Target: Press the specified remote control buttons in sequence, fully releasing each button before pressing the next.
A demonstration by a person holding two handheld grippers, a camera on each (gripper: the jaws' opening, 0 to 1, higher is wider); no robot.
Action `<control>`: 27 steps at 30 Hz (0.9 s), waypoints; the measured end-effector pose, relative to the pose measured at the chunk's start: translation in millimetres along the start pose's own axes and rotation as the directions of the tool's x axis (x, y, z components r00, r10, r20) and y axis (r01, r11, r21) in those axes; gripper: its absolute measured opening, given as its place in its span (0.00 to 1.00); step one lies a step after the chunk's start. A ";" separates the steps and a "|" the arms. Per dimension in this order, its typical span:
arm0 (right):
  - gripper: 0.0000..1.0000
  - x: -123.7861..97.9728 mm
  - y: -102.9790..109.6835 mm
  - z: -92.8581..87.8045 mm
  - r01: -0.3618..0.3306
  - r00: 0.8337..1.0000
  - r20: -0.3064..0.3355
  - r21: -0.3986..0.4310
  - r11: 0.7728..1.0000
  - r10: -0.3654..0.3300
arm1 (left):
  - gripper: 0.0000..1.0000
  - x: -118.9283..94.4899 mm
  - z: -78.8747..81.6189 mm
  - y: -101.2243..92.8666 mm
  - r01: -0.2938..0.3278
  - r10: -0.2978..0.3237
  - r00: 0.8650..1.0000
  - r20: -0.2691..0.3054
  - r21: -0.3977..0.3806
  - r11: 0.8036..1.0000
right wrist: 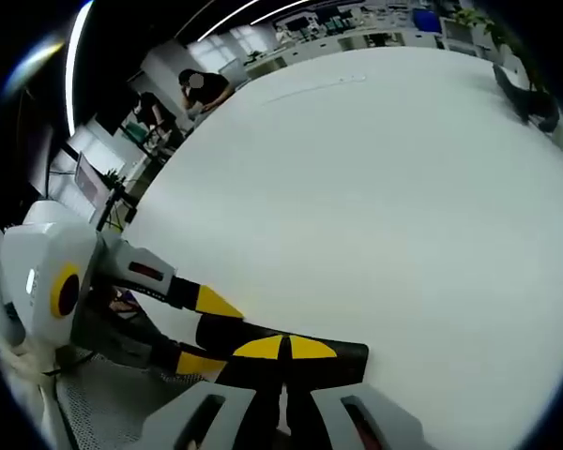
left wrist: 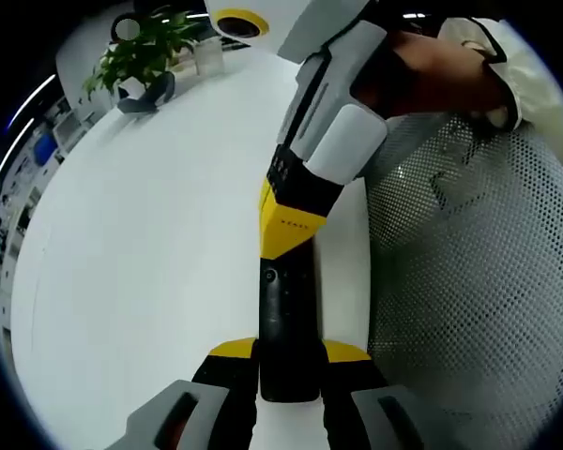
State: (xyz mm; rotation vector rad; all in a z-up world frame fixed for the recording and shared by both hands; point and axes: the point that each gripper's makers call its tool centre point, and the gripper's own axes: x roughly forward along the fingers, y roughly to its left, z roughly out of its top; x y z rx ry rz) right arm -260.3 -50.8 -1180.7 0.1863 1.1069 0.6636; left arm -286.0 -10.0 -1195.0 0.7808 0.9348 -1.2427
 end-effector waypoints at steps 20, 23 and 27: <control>0.00 1.0 -3.1 -0.4 0.001 1.000 0.022 0.077 0.997 -0.003 | 0.23 0.4 0.4 -0.1 -0.006 0.006 1.000 0.019 -0.023 1.000; 0.00 1.3 -3.7 -0.3 0.007 1.000 0.021 0.061 0.998 -0.008 | 0.23 0.7 0.7 0.0 -0.003 0.003 1.000 0.014 -0.019 1.000; 0.00 1.9 -4.7 0.6 0.011 1.000 0.025 0.076 0.997 -0.013 | 0.23 0.9 0.6 0.8 -0.002 0.002 1.000 0.007 -0.017 1.000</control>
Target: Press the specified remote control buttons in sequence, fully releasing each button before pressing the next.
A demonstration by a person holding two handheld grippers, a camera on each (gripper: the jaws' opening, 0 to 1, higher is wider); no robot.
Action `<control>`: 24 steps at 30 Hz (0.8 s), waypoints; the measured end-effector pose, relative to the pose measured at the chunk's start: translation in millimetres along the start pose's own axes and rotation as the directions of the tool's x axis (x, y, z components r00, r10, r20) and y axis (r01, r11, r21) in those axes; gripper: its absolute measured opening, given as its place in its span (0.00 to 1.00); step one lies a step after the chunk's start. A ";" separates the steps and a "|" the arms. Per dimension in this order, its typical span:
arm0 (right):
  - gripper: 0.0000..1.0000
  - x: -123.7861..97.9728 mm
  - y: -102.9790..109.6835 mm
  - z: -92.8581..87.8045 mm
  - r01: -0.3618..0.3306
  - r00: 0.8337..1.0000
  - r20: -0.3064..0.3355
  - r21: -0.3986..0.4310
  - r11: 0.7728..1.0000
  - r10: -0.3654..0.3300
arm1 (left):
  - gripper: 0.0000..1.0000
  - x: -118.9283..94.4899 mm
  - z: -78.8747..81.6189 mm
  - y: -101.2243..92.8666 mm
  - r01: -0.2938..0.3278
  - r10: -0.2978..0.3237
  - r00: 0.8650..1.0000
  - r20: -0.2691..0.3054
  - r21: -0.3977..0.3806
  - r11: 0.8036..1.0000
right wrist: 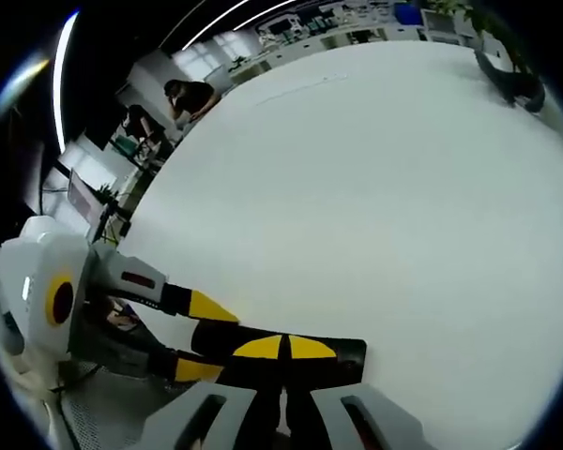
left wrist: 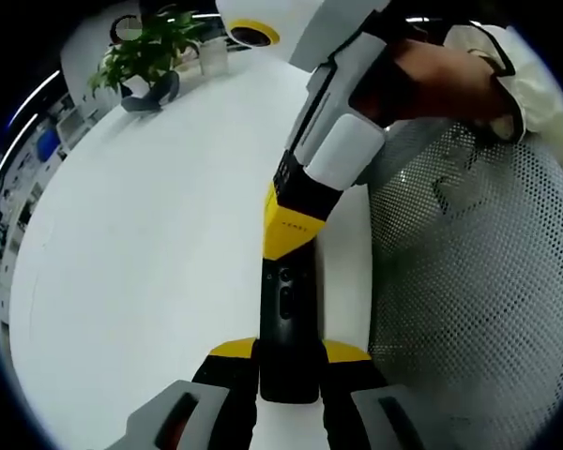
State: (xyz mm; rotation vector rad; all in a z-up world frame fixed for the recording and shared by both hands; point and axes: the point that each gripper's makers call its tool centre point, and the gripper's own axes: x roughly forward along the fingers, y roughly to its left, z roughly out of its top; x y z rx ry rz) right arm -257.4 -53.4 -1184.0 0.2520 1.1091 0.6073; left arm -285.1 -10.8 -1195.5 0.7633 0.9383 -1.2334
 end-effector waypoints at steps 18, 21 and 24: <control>0.00 -9.0 3.7 -3.1 0.013 0.999 -0.043 -0.051 0.999 -0.016 | 0.23 -0.3 0.4 -0.1 -0.005 0.005 1.000 -0.002 -0.007 1.000; 0.00 -9.1 6.1 -2.4 0.001 0.999 -0.036 -0.046 0.999 -0.002 | 0.23 -0.4 0.5 -0.3 -0.006 0.006 1.000 -0.001 -0.008 1.000; 0.00 -8.3 7.6 -5.9 -0.006 0.998 -0.056 -0.040 0.999 0.003 | 0.23 -0.5 0.5 -0.3 -0.005 0.005 1.000 -0.002 -0.008 1.000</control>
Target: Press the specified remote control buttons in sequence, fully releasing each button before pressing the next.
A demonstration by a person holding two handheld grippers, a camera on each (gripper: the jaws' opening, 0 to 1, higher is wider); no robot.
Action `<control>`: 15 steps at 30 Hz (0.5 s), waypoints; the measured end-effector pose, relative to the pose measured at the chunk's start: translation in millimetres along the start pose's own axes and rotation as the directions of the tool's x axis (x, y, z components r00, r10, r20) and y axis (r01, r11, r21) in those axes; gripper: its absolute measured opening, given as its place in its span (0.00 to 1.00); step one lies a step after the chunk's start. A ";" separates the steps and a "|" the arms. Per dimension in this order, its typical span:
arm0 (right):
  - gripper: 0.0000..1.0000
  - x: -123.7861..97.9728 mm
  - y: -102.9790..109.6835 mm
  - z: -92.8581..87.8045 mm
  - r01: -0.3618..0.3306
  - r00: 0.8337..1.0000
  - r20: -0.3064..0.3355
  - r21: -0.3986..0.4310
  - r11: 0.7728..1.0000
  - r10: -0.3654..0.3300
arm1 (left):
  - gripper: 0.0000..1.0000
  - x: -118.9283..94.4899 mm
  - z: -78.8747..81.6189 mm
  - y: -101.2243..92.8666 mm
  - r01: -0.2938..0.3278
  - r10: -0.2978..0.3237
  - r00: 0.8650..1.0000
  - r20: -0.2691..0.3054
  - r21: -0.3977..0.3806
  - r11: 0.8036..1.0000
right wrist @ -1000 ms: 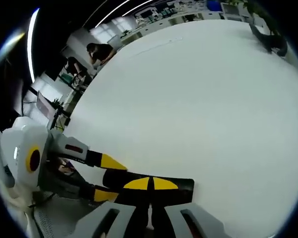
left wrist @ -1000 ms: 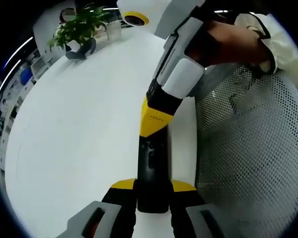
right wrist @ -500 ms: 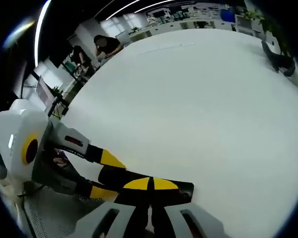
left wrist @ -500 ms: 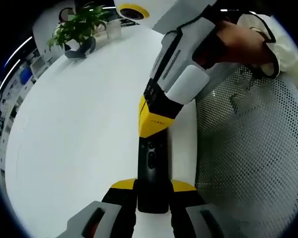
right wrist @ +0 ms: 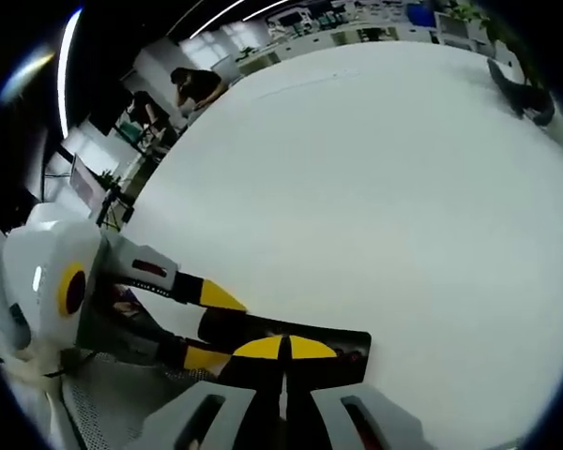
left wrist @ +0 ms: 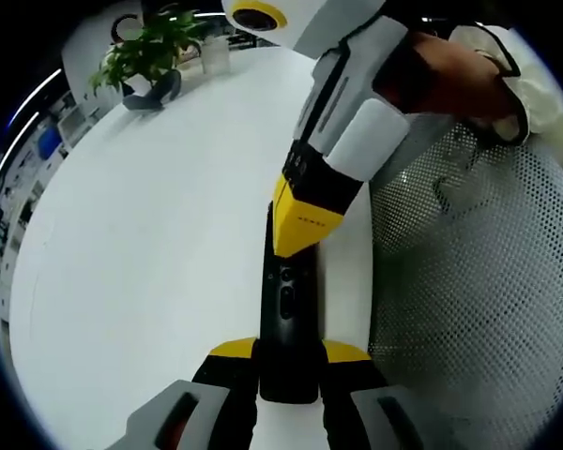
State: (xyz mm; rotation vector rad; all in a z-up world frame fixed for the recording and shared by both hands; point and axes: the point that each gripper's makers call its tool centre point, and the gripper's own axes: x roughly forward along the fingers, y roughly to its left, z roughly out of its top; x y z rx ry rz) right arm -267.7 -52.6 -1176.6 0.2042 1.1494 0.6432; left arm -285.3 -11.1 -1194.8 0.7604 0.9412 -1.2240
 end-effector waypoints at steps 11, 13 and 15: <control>0.00 1.5 2.2 -4.6 -0.010 1.000 -0.023 0.005 1.000 0.010 | 0.23 -0.1 0.1 -0.1 0.001 -0.001 1.000 0.000 0.002 1.000; 0.00 1.7 1.8 -4.8 -0.007 1.000 -0.024 0.000 1.000 0.007 | 0.23 -0.1 0.1 0.0 0.000 0.000 1.000 0.001 0.002 1.000; 0.00 2.0 1.7 -5.2 -0.005 1.000 -0.024 -0.007 1.000 0.005 | 0.23 -0.1 0.1 0.0 0.000 0.000 1.000 0.002 0.001 1.000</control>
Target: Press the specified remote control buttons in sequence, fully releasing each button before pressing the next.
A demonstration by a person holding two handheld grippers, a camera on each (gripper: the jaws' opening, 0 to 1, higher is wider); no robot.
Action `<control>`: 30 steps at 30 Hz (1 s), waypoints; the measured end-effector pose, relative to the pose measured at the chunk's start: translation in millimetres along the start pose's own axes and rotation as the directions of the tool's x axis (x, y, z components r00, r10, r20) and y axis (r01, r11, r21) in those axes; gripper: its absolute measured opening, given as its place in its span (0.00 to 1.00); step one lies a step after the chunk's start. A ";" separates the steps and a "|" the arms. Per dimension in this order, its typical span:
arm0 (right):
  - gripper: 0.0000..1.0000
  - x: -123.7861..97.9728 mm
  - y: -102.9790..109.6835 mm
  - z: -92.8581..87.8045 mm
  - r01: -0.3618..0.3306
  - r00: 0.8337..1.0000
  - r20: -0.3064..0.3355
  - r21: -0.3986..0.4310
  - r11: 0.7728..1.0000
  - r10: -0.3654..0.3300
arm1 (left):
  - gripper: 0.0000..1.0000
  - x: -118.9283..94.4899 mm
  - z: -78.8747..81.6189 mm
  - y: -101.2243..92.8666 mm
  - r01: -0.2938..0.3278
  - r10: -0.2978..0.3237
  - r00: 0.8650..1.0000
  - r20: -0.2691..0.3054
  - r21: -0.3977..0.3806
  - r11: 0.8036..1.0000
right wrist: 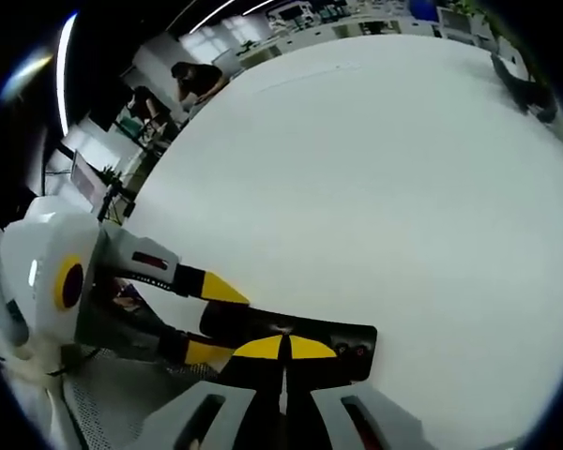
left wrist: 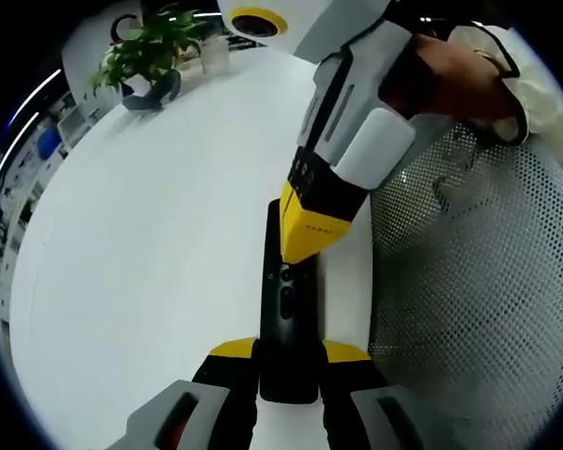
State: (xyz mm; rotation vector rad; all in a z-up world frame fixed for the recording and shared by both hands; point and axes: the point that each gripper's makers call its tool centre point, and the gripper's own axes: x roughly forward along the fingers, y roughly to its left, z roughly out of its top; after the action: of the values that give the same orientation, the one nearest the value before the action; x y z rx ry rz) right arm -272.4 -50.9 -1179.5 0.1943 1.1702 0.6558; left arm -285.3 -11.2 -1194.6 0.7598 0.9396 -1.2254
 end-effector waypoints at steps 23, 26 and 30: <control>0.00 3.0 -0.6 -2.5 0.042 0.999 0.011 -0.045 0.998 -0.042 | 0.23 1.4 0.0 -0.3 0.014 -0.013 1.000 -0.012 0.018 1.000; 0.00 2.7 -1.1 -2.4 0.043 0.999 0.010 -0.050 0.998 -0.043 | 0.23 1.4 -0.1 -0.6 0.011 -0.011 1.000 -0.019 0.004 1.000; 0.00 2.2 -0.9 -2.3 0.032 0.999 0.008 -0.051 0.998 -0.032 | 0.23 1.4 -0.2 -0.3 0.014 -0.014 1.000 -0.025 0.010 1.000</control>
State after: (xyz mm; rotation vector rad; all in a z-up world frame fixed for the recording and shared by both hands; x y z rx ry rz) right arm -273.6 -50.8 -1182.5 0.1346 1.1465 0.6555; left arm -285.5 -11.7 -1196.0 0.7798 0.9610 -1.2363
